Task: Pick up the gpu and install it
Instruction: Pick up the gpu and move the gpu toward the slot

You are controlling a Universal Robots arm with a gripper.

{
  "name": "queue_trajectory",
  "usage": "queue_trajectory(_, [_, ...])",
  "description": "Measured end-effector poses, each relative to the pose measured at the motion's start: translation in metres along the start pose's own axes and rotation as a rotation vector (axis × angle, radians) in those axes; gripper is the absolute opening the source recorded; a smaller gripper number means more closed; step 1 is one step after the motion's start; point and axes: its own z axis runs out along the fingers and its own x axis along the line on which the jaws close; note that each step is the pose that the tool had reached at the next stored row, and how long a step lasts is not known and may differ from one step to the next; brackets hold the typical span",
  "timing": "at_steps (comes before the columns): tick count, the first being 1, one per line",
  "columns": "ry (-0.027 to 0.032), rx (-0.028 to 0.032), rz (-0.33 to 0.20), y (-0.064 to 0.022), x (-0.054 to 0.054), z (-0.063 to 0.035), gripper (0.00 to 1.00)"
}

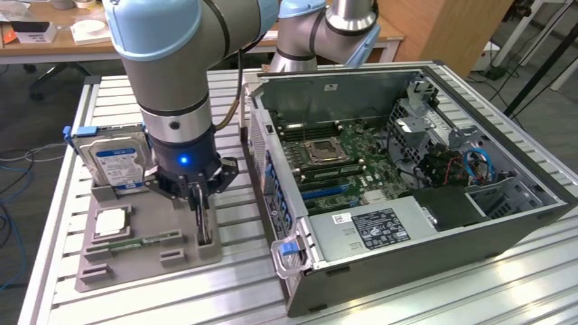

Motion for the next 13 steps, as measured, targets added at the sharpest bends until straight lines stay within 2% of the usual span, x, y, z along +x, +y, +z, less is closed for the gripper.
queue_trajectory(13, [0.0001,0.0000,0.000,0.0000,0.0000,0.0000,0.26])
